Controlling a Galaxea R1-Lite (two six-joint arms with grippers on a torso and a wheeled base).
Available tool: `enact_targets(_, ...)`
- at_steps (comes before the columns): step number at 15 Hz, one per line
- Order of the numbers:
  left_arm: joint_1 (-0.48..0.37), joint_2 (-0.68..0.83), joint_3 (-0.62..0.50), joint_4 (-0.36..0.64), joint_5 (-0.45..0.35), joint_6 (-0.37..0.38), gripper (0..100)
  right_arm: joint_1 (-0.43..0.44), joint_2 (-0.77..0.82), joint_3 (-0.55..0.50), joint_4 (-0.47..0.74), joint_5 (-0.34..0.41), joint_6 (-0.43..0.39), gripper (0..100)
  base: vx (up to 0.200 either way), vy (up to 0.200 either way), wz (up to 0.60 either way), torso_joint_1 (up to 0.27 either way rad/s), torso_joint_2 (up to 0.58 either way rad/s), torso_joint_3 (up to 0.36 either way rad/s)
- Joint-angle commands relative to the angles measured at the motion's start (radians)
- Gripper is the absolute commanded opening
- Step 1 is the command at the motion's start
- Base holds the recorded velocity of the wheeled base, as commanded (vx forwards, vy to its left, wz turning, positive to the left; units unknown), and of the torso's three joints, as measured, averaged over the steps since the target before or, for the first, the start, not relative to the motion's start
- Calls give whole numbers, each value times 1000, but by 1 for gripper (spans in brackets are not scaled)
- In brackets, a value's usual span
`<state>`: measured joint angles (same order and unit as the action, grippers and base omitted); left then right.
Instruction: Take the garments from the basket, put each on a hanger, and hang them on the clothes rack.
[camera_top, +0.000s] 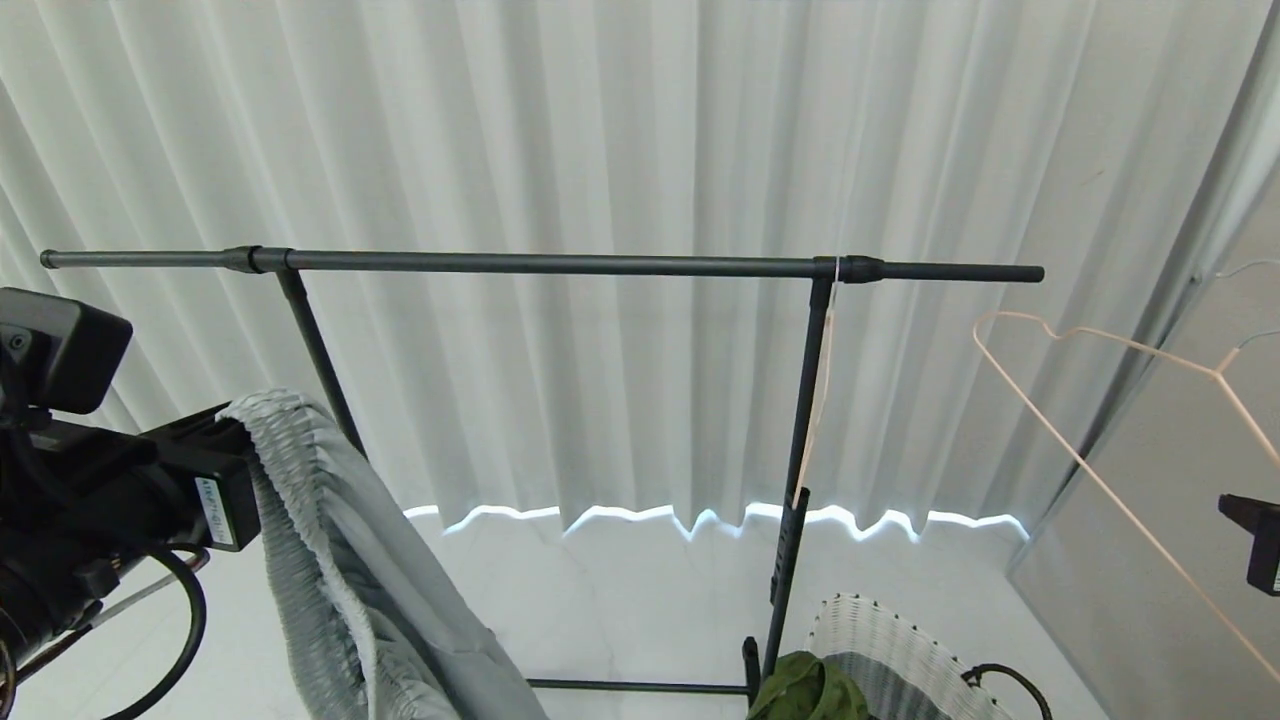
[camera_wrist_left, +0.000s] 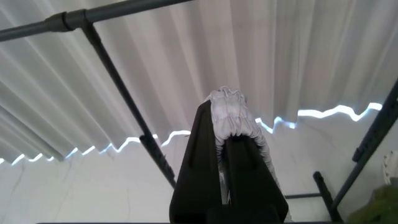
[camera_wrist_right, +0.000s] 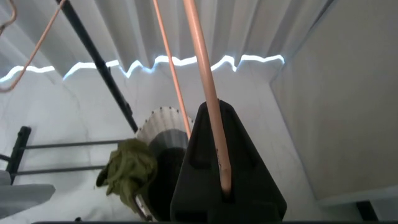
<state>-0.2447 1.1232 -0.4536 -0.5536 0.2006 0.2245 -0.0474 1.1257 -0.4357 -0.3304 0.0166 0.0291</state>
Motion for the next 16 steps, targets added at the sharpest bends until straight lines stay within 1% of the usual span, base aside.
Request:
enact_targets(1, 4, 7, 1, 0, 0, 3, 0, 0, 5, 0, -1, 0, 0, 0, 0, 0, 0, 0, 0, 0)
enact_targets(5, 5, 15, -2, 0, 2, 1, 0, 0, 5, 2, -1, 0, 0, 0, 0, 0, 0, 0, 0, 0)
enact_targets(16, 5, 17, 0, 0, 2, 1, 0, 0, -3, 0, -1, 0, 2, 0, 0, 200, 0, 4, 2, 2)
